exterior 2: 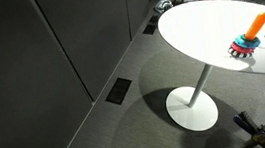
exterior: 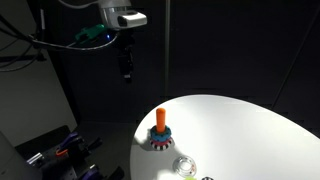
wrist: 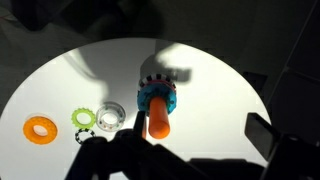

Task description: Put the clear item on the block

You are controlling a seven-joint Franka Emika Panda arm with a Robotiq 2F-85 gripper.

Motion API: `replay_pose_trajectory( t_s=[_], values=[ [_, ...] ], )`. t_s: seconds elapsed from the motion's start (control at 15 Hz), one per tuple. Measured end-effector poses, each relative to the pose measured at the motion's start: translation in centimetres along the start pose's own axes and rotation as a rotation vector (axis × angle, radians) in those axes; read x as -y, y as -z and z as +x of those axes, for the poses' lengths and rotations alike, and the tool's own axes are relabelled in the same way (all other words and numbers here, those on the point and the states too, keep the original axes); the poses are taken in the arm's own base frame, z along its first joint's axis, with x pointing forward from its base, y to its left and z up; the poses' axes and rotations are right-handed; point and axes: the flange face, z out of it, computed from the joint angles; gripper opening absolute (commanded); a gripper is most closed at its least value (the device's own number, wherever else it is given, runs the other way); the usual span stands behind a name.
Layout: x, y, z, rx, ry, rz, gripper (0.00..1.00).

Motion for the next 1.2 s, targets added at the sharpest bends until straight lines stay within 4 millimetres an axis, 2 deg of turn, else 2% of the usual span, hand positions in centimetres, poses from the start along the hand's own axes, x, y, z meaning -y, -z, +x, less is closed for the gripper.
replay_pose_trajectory(
  t_s=[0.47,0.67,0.93,1.2],
  values=[
    [0.0,0.0,0.1,-0.001,-0.004,0.001,1.0],
    [-0.4,0.4,0.8,-0.01,-0.037,0.008,1.0],
    [-1.3,0.4,3.5,-0.032,-0.108,0.021,1.0],
    [-2.1,-1.0,7.3,-0.033,-0.173,0.021,1.0]
  ],
)
